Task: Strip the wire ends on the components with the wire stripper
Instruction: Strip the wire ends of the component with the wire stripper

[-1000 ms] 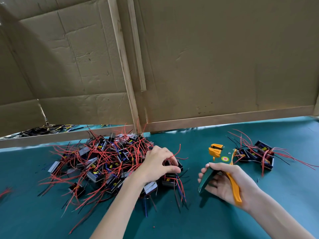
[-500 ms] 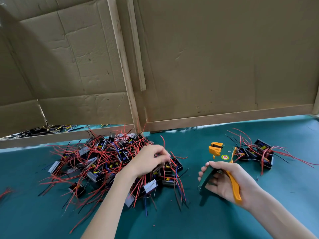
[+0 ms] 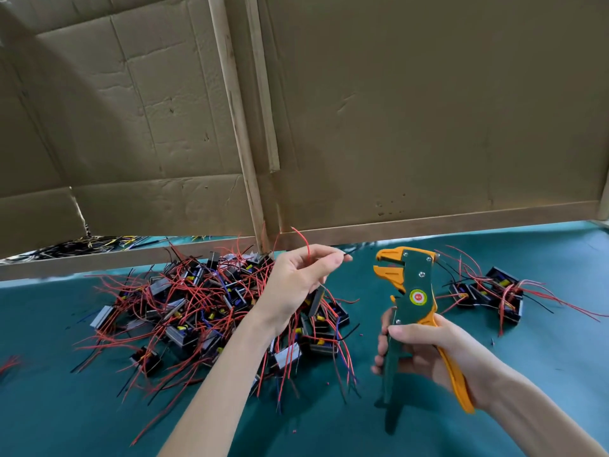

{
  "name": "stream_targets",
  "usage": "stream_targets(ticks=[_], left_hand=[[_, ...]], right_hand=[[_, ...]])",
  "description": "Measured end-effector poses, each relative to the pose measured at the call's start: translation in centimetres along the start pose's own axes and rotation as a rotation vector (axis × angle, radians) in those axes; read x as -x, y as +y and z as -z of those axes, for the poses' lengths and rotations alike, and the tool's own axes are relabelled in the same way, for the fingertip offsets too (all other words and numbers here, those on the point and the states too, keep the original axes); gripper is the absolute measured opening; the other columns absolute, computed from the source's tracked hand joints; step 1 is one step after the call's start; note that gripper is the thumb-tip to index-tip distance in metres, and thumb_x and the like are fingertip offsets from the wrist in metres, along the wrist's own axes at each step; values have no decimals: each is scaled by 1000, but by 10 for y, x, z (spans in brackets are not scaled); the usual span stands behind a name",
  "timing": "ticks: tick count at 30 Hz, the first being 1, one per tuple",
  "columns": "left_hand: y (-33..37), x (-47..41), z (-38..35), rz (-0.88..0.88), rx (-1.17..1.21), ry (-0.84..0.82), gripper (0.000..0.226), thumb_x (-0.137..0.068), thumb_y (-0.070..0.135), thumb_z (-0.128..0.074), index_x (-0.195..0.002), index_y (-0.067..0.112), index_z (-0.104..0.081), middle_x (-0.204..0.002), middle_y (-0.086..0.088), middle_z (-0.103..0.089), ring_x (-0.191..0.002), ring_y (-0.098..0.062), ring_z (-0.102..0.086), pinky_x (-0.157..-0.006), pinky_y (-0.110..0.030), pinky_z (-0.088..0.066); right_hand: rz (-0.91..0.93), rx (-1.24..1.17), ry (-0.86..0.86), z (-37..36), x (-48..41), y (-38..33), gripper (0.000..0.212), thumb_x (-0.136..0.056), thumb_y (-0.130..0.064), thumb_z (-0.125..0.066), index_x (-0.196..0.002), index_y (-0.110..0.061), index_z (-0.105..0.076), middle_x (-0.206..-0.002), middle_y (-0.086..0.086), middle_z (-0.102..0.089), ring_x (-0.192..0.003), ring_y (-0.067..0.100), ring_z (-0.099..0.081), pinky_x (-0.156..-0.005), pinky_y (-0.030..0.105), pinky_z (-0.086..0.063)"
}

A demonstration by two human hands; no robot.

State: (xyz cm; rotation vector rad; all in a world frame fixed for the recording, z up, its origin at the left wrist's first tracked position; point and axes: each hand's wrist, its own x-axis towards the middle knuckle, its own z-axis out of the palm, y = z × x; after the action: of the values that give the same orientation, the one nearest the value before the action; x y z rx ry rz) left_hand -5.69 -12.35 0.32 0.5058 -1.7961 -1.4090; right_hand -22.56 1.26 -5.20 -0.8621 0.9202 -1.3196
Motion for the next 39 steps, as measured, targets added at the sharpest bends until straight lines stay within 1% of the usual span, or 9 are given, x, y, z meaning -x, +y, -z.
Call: stream_targets(ticks=[6, 12, 17, 21, 29, 32, 34, 37, 39], left_hand=[[0, 4, -10, 70, 112, -81, 8, -76, 30, -71, -75, 24, -76, -67, 11, -65, -50, -3, -32, -54, -12, -30], [1, 4, -10, 125, 17, -59, 9, -73, 29, -70, -67, 23, -72, -48, 15, -40, -49, -4, -28, -50, -10, -28], [2, 5, -7, 135, -27, -135, 13, -75, 29, -67, -64, 27, -72, -46, 15, -45, -49, -4, -29, -52, -11, -29], [1, 5, -3, 159, -12, -178, 12, -68, 38, -70, -64, 27, -72, -47, 13, -40, -52, -9, -24, -57, -22, -23], [0, 5, 3, 176, 40, -262, 15, -78, 22, -63, -65, 24, -72, -51, 12, -50, -56, -11, -24, -66, -27, -25], [1, 5, 1, 193, 62, -227, 11, -80, 22, -61, -72, 19, -67, -52, 8, -36, -56, -12, -22, -65, -28, -23], [-2, 4, -3, 238, 136, -184, 11, -82, 24, -58, -81, 16, -51, -59, 7, -29, -58, -13, -18, -63, -28, -21], [-10, 4, -10, 349, 363, -113, 23, -98, 31, -44, -81, 17, -36, -64, 5, -28, -59, -12, -15, -60, -27, -17], [-12, 3, -11, 313, 313, -28, 28, -104, 29, -31, -79, 17, -35, -67, 4, -29, -55, -9, -20, -59, -25, -18]], right_hand=[[5, 46, -109, -5, 3, 0, 27, -70, -13, -79, -89, -1, -65, -81, 25, -61, -75, 38, -63, -76, 50, -54], [37, 87, -182, -7, 7, -3, 23, -75, -12, -77, -91, -2, -64, -80, 25, -62, -76, 37, -63, -75, 50, -53], [41, 125, -184, -8, 9, -4, 18, -76, -10, -75, -89, -2, -65, -80, 25, -62, -76, 38, -63, -75, 50, -54], [40, 165, -175, -10, 9, -4, 18, -77, -12, -76, -87, -3, -65, -80, 25, -62, -76, 39, -63, -74, 48, -54], [27, 210, -24, -22, 12, 3, 38, -60, -32, -89, -70, -7, -63, -59, 22, -56, -50, 31, -56, -55, 40, -52], [58, 217, 120, -32, 11, 12, 39, -58, -37, -84, -56, -9, -57, -49, 18, -49, -41, 26, -48, -45, 33, -47], [72, 233, 250, -33, 8, 17, 46, -54, -43, -80, -48, -10, -49, -45, 13, -43, -38, 24, -42, -41, 29, -42], [50, 102, 183, -32, 6, 15, 33, -59, -28, -81, -56, -8, -56, -54, 16, -49, -45, 28, -50, -46, 34, -48], [83, -103, 90, -31, 5, 7, 10, -69, -5, -74, -72, -4, -64, -68, 20, -58, -59, 33, -61, -58, 41, -56]])
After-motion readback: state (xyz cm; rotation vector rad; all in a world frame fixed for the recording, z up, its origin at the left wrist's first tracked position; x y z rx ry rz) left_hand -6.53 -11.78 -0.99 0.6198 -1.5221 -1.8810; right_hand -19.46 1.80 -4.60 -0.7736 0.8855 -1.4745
